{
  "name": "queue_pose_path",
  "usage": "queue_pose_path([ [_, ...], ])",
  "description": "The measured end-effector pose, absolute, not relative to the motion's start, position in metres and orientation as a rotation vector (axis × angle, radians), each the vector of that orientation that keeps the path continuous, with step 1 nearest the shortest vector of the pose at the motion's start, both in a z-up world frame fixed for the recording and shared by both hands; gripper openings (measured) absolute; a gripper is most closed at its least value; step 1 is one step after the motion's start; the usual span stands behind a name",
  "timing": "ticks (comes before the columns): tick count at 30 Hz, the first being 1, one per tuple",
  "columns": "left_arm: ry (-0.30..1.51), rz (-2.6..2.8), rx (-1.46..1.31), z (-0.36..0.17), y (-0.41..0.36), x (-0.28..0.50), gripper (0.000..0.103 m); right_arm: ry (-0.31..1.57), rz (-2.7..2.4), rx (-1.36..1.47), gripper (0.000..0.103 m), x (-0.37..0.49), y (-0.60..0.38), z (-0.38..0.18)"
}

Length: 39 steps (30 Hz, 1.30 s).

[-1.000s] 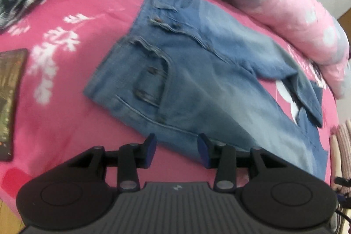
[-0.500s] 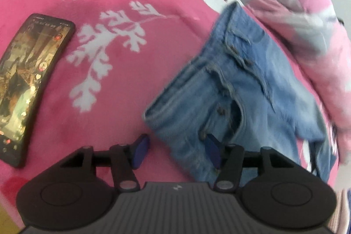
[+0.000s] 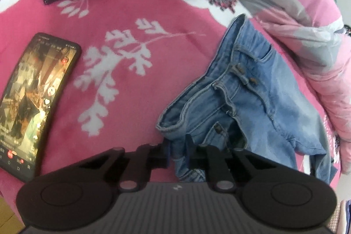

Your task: Fold clothes

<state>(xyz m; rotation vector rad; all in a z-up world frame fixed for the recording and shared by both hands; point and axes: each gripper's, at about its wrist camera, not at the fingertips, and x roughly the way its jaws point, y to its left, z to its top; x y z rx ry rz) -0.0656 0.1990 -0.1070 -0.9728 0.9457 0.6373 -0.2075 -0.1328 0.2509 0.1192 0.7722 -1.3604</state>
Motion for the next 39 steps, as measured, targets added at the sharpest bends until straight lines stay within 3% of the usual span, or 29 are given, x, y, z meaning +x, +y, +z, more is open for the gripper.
queue_pose_path([
  [5, 1.013, 0.594, -0.919, -0.116, 0.202, -0.058, 0.017, 0.731, -1.199, 0.218, 0.077, -0.157, -0.12, 0.216],
  [8, 1.06, 0.522, -0.857, -0.114, 0.202, -0.056, 0.027, 0.715, -0.999, 0.29, 0.077, -0.102, -0.114, 0.184],
  [10, 1.09, 0.495, -0.811, -0.108, 0.201, -0.056, 0.043, 0.706, -0.861, 0.308, 0.077, -0.061, -0.109, 0.162],
  [12, 1.116, 0.48, -0.772, -0.101, 0.199, -0.059, 0.046, 0.695, -0.73, 0.326, 0.077, -0.018, -0.103, 0.142],
  [20, 1.096, 0.482, -0.669, -0.062, 0.198, -0.072, 0.051, 0.845, 0.004, 0.331, 0.078, 0.147, -0.04, 0.057],
  [27, 0.951, 0.452, -0.595, -0.053, 0.198, 0.0, 0.052, 1.068, 0.319, 0.337, 0.078, 0.227, -0.008, -0.001],
  [32, 0.896, 0.325, -0.496, -0.071, 0.166, 0.076, 0.052, 1.038, 0.161, 0.486, 0.078, 0.234, -0.067, -0.001],
  [39, 0.878, 0.216, -0.347, -0.105, 0.102, 0.16, 0.051, 0.924, -0.27, 0.685, 0.08, 0.227, -0.227, -0.009],
])
